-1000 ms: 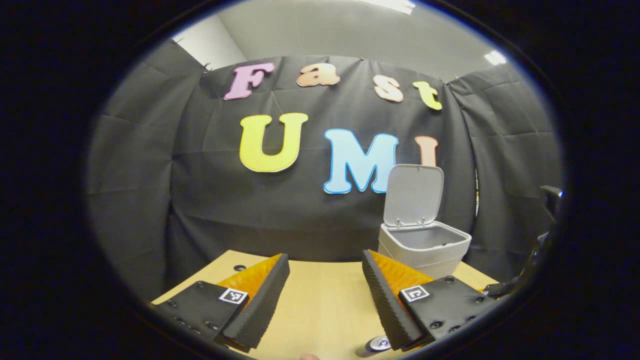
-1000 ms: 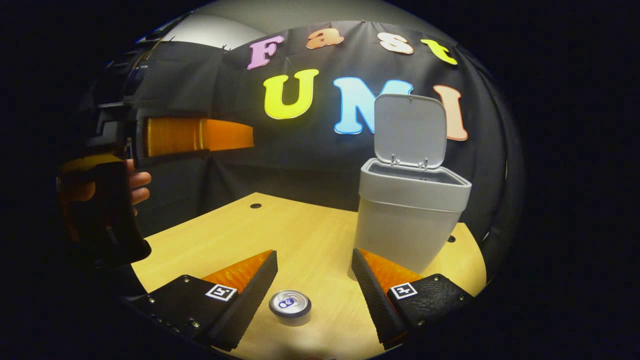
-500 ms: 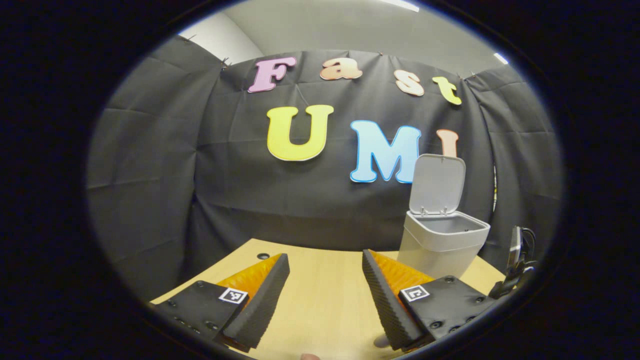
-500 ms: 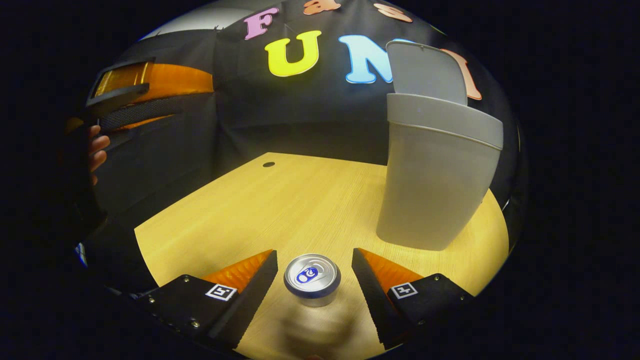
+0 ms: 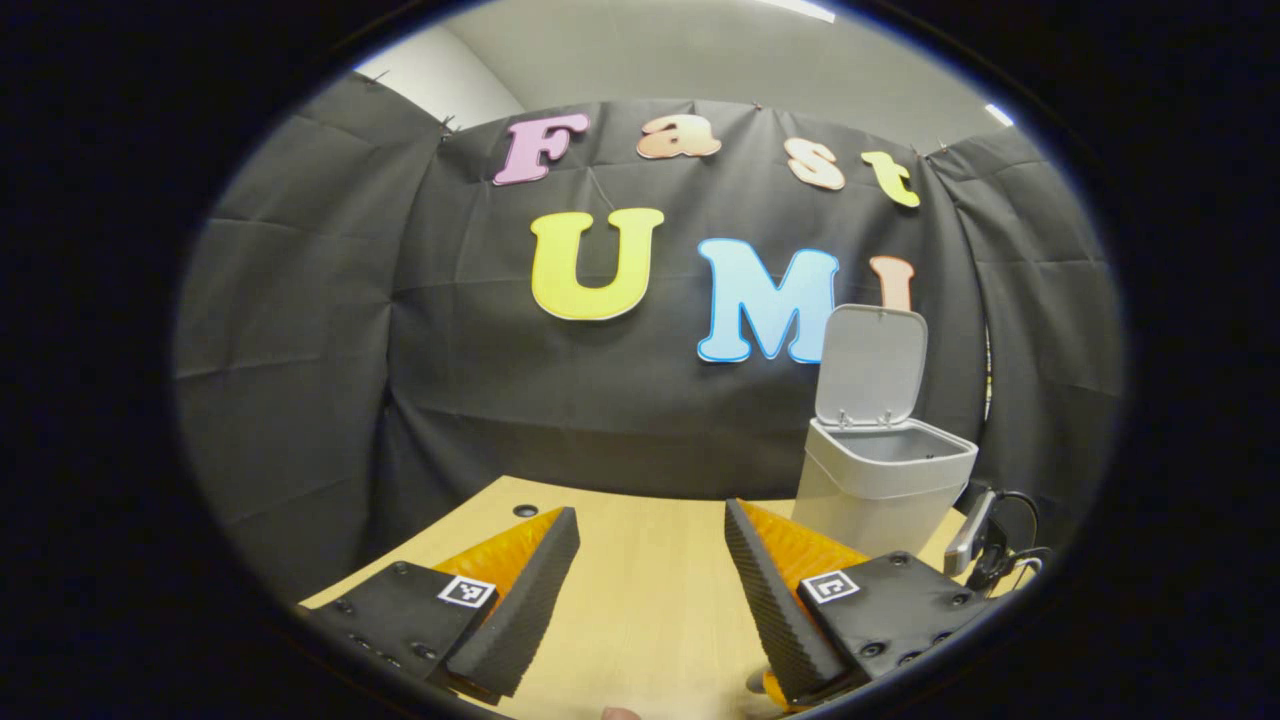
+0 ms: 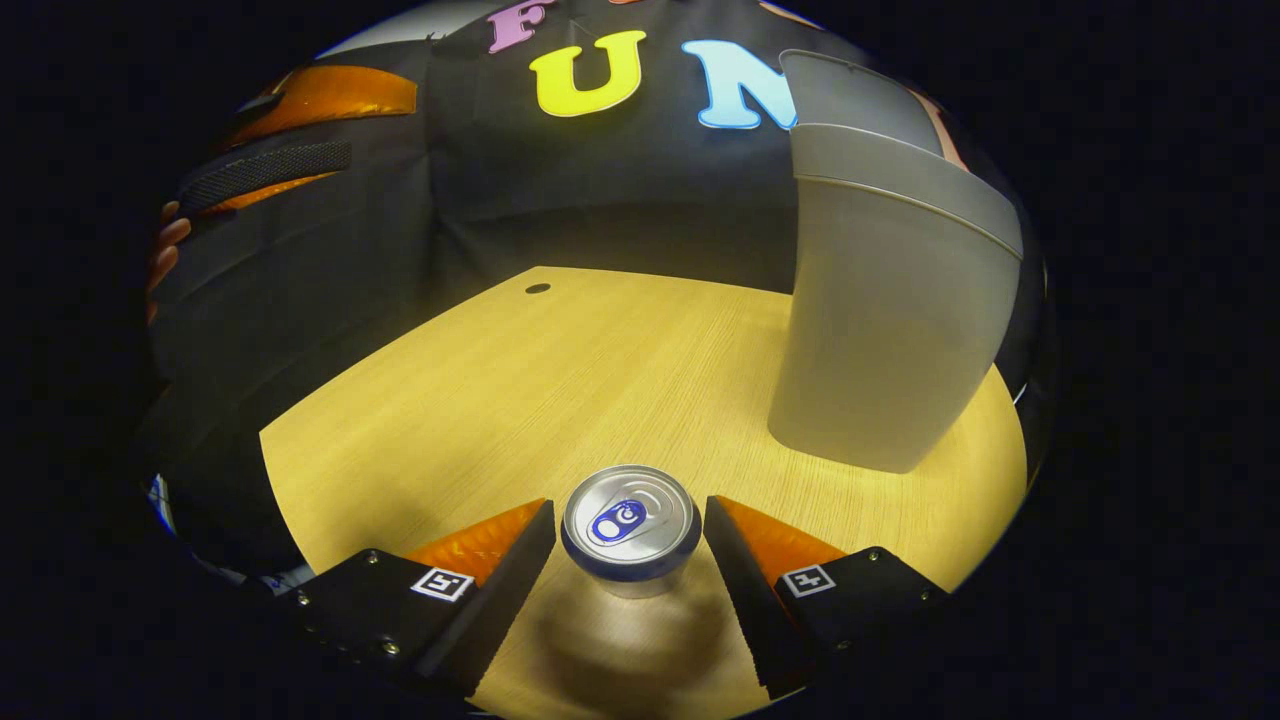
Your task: Press the lid of the desktop garbage bin to open it, pick up the crumpled paper on the desktop and throw it into the bin, then pick up the pop can on the desktop and drop it into the bin, and finally close the garbage bin lid.
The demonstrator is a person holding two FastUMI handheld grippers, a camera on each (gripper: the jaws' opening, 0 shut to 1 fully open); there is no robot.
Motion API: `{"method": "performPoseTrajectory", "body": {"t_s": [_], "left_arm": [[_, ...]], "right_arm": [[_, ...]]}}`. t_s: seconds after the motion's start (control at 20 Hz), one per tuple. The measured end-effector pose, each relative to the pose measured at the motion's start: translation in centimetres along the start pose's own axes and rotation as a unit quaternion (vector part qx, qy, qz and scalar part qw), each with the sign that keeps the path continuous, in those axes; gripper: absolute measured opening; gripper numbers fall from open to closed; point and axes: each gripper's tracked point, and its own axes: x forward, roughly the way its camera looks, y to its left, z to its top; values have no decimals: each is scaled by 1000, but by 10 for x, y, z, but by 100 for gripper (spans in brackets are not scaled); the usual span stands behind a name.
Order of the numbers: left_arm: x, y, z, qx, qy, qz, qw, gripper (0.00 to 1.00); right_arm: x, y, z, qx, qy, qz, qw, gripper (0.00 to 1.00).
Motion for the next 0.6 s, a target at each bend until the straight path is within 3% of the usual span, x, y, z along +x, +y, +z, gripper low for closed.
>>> {"method": "performPoseTrajectory", "body": {"t_s": [0.15, 0.25, 0.3, 0.5, 0.6], "left_arm": [[2, -4, -1, 0, 2, -2, 1000, 100], [2, -4, -1, 0, 1, -1, 1000, 100], [2, -3, 0, 0, 1, -1, 1000, 95], [2, -6, 0, -2, 1, -2, 1000, 100], [2, -10, 2, 0, -1, -4, 1000, 96]], "right_arm": [[3, -2, -4, 4, 7, 0, 1000, 96], [3, -6, -2, 4, 5, 1, 1000, 86], [5, -8, -3, 3, 6, 0, 1000, 86], [-4, -6, 5, 4, -12, 3, 1000, 83], [-12, -4, 13, 5, -25, 4, 1000, 83]]}}
